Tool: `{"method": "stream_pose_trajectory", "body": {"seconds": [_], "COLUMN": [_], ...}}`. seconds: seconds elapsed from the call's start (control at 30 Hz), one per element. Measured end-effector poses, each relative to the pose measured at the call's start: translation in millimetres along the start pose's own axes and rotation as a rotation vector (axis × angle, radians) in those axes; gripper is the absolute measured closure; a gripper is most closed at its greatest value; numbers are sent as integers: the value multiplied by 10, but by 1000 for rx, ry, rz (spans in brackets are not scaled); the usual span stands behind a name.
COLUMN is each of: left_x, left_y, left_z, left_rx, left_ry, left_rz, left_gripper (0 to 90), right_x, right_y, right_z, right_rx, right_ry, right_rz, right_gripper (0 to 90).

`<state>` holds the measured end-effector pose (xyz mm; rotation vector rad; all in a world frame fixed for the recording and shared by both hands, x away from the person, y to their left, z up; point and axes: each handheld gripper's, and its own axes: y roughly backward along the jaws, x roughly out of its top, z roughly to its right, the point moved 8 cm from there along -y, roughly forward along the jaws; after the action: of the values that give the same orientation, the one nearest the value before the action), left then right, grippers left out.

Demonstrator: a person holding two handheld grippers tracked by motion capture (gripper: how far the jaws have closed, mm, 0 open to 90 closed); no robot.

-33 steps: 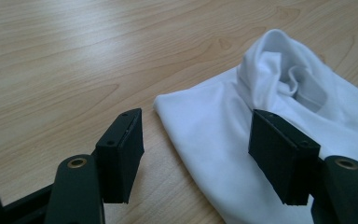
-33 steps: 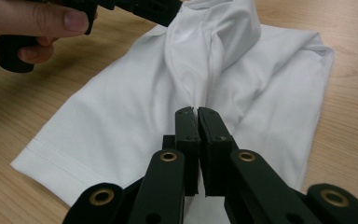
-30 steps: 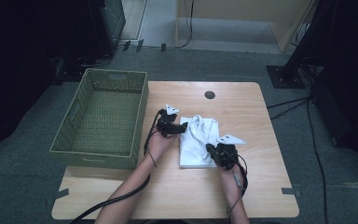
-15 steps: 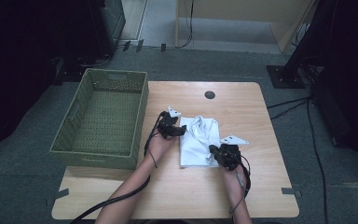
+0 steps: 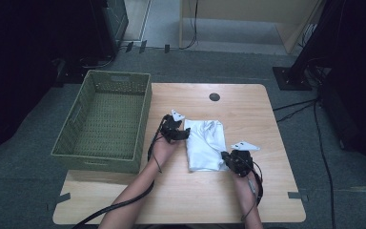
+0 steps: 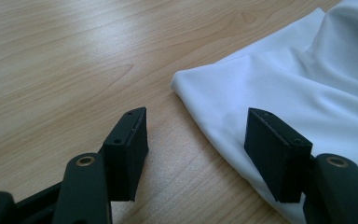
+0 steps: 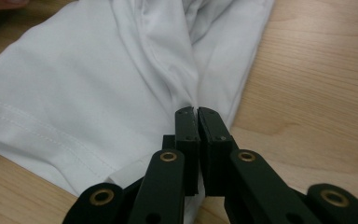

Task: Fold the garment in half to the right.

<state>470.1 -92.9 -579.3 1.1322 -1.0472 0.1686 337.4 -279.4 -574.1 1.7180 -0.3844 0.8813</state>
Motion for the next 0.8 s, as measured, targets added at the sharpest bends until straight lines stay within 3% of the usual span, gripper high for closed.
{"method": "stream_pose_trajectory", "body": {"seconds": [0.07, 0.37, 0.8], "left_x": [-4, -4, -5], "left_y": [1, 0, 0], "left_z": [-1, -1, 0], "left_rx": [0, 4, 3], "left_ry": [-1, 1, 4], "left_rz": [4, 8, 8], "left_gripper": [399, 400, 399], "right_x": [-3, 163, 318], "right_y": [12, -17, -187], "right_z": [21, -22, -91], "right_rx": [0, 9, 42], "right_ry": [-12, 35, 43], "right_rz": [0, 34, 44], "right_gripper": [872, 746, 710]}}
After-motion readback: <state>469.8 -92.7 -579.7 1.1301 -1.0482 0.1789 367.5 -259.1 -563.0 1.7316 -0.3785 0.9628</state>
